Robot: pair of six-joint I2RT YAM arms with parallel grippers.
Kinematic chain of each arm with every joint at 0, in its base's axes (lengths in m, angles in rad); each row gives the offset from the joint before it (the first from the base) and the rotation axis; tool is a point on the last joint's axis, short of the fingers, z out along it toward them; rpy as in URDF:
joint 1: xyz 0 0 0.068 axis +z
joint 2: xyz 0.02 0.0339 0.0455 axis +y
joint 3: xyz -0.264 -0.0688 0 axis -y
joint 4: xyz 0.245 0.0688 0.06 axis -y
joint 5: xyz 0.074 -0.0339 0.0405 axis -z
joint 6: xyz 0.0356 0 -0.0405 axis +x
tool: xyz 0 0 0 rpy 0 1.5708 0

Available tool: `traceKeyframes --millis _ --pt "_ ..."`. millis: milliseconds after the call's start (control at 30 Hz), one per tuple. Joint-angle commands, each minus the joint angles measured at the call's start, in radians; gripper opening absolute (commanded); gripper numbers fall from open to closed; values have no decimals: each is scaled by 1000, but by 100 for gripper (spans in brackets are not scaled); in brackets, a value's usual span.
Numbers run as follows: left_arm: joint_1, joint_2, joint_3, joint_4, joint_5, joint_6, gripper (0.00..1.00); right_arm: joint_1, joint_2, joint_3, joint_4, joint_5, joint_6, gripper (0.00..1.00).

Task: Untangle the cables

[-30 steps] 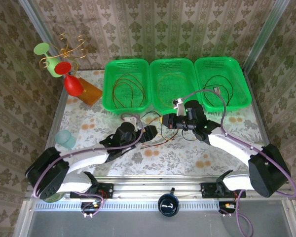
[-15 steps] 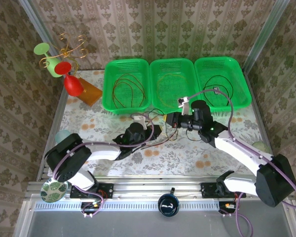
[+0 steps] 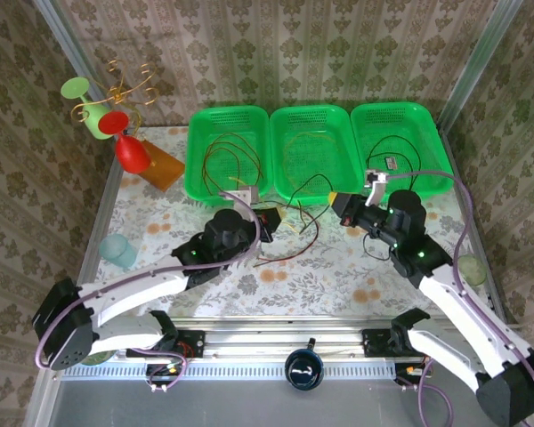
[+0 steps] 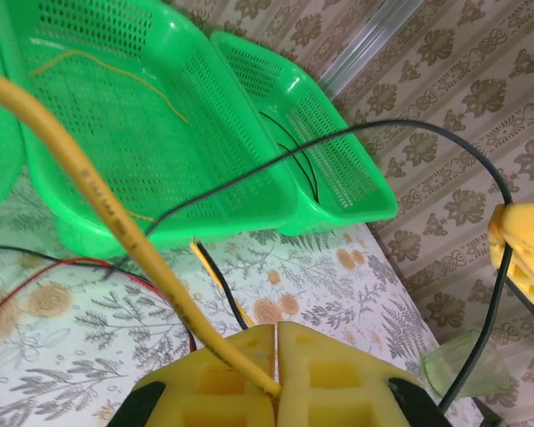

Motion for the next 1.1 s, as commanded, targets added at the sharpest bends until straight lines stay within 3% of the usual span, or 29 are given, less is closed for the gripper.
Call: traceKeyframes --millis 0,300,633,800,1067 --pt "-2 -66 51 -181 -45 105 0 -30 -73 -15 -15 95 -32 0" --pt "51 -221 16 -323 -94 115 0 -138 -205 16 -78 146 -101 0" --pt "99 -342 -11 -418 -94 115 0 -235 -239 21 -134 136 -120 0" --pt "102 -287 51 -424 -39 138 0 -256 -261 24 -160 152 -137 0" --pt "127 -65 244 -427 89 201 0 -270 -299 122 -247 103 -177 0"
